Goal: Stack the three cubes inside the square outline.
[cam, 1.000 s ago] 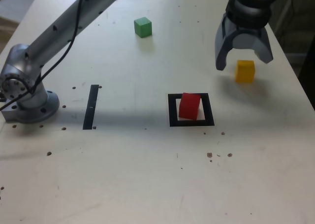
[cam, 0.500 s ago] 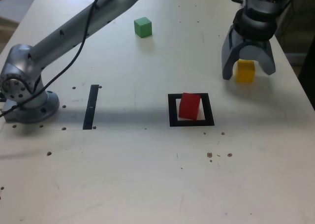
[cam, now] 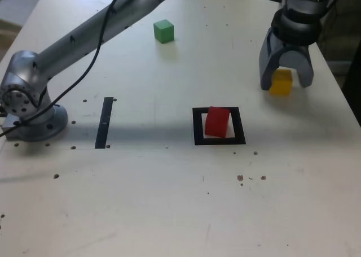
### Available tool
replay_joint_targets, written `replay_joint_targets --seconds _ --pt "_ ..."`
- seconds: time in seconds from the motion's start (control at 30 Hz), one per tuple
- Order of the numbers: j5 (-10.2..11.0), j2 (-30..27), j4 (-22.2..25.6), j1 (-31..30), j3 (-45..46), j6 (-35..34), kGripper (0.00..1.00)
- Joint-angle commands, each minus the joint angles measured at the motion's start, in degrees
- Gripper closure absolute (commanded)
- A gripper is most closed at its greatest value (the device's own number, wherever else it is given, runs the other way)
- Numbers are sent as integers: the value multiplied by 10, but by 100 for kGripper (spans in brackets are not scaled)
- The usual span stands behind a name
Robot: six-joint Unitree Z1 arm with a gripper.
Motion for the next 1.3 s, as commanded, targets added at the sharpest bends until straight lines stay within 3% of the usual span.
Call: replay_joint_targets --seconds 0.0,0.13,0.67,0.93,1.27 --pt "2 3 8 2 -2 1 82" --pt "3 2 9 2 0 1 95" --pt "9 -16 9 -4 13 1 100" --pt "12 -106 9 -19 111 -7 100" --pt "23 -280 -4 -64 337 -54 100"
